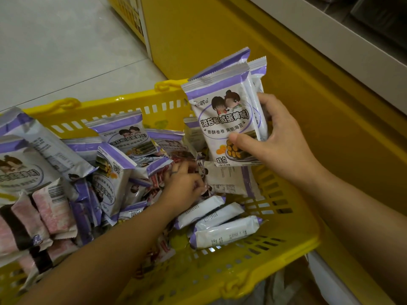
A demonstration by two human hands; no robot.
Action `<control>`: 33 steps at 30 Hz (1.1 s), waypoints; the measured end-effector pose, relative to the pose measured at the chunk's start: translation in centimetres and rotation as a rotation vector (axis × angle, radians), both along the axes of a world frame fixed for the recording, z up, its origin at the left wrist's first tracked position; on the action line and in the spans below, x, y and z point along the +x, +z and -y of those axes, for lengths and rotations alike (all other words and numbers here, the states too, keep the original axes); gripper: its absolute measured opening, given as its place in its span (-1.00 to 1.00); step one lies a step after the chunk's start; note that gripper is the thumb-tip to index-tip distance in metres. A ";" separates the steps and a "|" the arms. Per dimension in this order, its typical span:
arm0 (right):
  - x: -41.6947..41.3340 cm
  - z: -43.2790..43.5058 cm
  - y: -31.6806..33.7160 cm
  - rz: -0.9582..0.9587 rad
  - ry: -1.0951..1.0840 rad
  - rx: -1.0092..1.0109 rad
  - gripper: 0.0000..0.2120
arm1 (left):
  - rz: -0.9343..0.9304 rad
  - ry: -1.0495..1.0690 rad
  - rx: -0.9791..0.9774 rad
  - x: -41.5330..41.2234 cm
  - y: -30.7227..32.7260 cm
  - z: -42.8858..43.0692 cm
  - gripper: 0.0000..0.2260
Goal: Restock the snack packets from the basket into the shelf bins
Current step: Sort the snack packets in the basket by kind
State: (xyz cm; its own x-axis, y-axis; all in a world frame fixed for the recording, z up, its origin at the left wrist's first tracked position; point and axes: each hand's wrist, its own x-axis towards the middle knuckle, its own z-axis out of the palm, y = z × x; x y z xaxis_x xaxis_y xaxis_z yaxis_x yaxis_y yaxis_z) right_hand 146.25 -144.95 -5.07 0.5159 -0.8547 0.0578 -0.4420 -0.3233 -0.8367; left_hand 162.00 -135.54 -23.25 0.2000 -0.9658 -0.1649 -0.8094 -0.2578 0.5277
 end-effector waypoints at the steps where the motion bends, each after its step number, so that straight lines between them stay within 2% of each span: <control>1: 0.0 0.0 0.0 -0.004 0.001 -0.002 -0.42 | -0.019 -0.010 0.028 0.2 0.1 0.3 -0.86; 5: 0.1 0.0 0.0 -0.006 -0.001 -0.003 -0.43 | -0.044 -0.089 0.199 0.2 0.8 1.6 -0.20; 7: 0.1 -0.1 0.0 -0.001 -0.001 -0.003 -0.43 | -0.027 -0.122 0.270 0.1 1.2 2.1 -0.08; 10: 0.0 0.0 0.0 0.001 0.007 -0.004 -0.43 | 0.054 -0.171 0.348 0.0 1.7 3.1 -0.09; 14: 0.0 0.0 0.0 0.002 0.009 -0.002 -0.43 | 0.139 -0.332 0.248 0.0 1.9 3.7 -0.23; 17: 0.0 0.0 0.0 0.010 0.005 0.004 -0.42 | 0.174 -0.360 0.274 0.3 1.9 3.6 -0.27; 22: 0.0 0.0 0.0 0.016 0.012 0.007 -0.42 | 0.185 -0.301 0.310 0.2 2.0 3.8 -0.07; 24: 0.0 0.0 0.0 0.019 0.016 0.005 -0.43 | 0.270 -0.320 0.318 0.7 1.9 4.1 -0.03; 27: -0.1 0.0 0.0 0.021 0.016 0.005 -0.42 | 0.420 -0.388 0.345 0.8 1.6 3.8 -0.04; 33: 0.0 0.0 -0.1 0.017 0.013 0.003 -0.39 | 0.383 -0.285 0.377 -0.8 1.0 3.0 -0.10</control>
